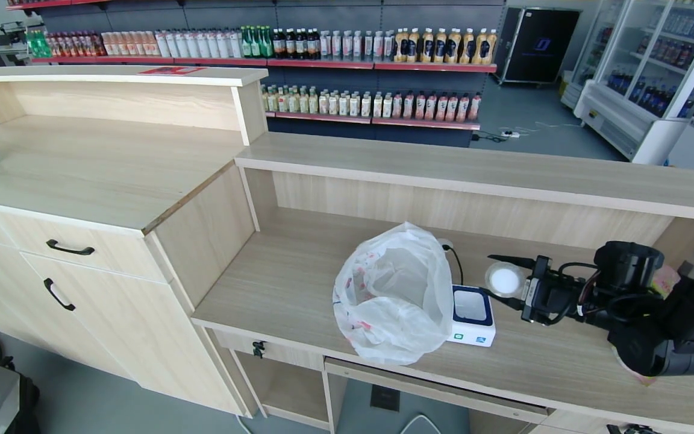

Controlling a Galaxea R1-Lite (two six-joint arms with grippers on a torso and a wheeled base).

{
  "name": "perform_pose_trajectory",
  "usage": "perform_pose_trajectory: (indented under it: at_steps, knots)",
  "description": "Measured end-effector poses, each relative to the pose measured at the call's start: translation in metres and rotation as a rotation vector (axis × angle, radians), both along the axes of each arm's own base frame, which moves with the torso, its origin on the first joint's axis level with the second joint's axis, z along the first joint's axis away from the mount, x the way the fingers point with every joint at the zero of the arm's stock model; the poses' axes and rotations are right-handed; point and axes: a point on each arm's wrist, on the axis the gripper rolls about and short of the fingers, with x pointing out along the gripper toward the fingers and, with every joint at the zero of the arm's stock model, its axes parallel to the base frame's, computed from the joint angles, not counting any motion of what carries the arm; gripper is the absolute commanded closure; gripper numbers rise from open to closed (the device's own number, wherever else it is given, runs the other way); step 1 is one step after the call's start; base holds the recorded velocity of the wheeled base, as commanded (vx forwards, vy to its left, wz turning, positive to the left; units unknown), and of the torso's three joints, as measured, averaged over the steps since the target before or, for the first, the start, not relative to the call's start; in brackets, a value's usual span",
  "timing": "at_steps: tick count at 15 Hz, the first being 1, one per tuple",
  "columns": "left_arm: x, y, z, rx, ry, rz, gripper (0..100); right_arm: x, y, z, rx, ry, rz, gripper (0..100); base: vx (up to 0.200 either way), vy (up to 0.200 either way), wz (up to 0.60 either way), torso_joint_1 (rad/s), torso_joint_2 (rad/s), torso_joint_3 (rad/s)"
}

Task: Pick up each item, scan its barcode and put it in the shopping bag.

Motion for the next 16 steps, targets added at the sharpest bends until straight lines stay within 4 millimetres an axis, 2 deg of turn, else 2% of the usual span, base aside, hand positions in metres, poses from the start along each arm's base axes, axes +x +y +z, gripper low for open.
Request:
perform_pose_trajectory:
  at_steps: [8, 16]
  knots:
    - [0.0, 0.0, 0.0, 0.0, 0.0, -0.001, 0, 0.011, 0.004, -0.008, -0.01, -0.013, 0.013, 100, 0.0, 0.0, 0.0, 0.0, 0.0, 0.0]
    - [0.0, 0.0, 0.0, 0.0, 0.0, -0.001, 0, 0.012, 0.006, -0.015, -0.009, 0.008, 0.018, 100, 0.0, 0.0, 0.0, 0.0, 0.0, 0.0]
